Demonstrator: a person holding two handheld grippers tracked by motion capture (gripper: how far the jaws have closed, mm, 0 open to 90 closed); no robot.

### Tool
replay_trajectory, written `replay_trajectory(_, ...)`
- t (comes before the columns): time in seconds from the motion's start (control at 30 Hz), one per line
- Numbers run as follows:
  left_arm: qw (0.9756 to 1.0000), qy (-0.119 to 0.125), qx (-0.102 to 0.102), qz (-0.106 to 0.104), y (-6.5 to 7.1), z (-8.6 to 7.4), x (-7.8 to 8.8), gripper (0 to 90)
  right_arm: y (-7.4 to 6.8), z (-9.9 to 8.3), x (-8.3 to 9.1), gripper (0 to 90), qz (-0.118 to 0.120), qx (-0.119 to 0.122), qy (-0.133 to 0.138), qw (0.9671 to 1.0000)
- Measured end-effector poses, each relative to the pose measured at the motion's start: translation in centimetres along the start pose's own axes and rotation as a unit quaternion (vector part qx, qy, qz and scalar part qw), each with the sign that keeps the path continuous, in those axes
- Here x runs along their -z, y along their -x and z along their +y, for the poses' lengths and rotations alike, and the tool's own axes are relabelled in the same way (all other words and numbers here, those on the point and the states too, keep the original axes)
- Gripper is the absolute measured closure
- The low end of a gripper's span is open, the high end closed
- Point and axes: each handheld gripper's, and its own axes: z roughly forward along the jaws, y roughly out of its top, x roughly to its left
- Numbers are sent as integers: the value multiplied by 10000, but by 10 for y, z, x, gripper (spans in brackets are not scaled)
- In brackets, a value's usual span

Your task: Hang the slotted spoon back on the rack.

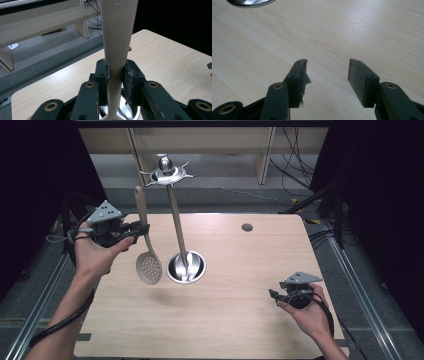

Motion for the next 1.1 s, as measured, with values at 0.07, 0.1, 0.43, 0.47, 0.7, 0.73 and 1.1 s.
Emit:
replay_trajectory(0.07,10000,-6,-9,-5,0,1,1,742,0,0,0,495,-3,-3,-1,10000)
replay_trajectory(0.1,10000,7,-6,-30,0,2,0,741,0,0,0,495,-4,0,3,10000)
replay_trajectory(0.43,9998,-123,101,-75,0,7,0,741,1,0,-1,495,-9,20,38,10000)
replay_trajectory(0.47,9999,-61,-27,-127,-2,8,-1,741,1,0,-1,495,-6,24,52,10000)
replay_trajectory(0.7,9997,-86,0,-209,-4,10,-3,741,1,0,0,495,-14,3,60,10000)
replay_trajectory(0.73,9998,-93,17,-197,-4,10,-3,741,1,0,0,495,-15,5,59,10000)
replay_trajectory(1.1,9995,-159,-20,-266,-7,13,-5,741,1,0,-1,494,-17,26,54,10000)
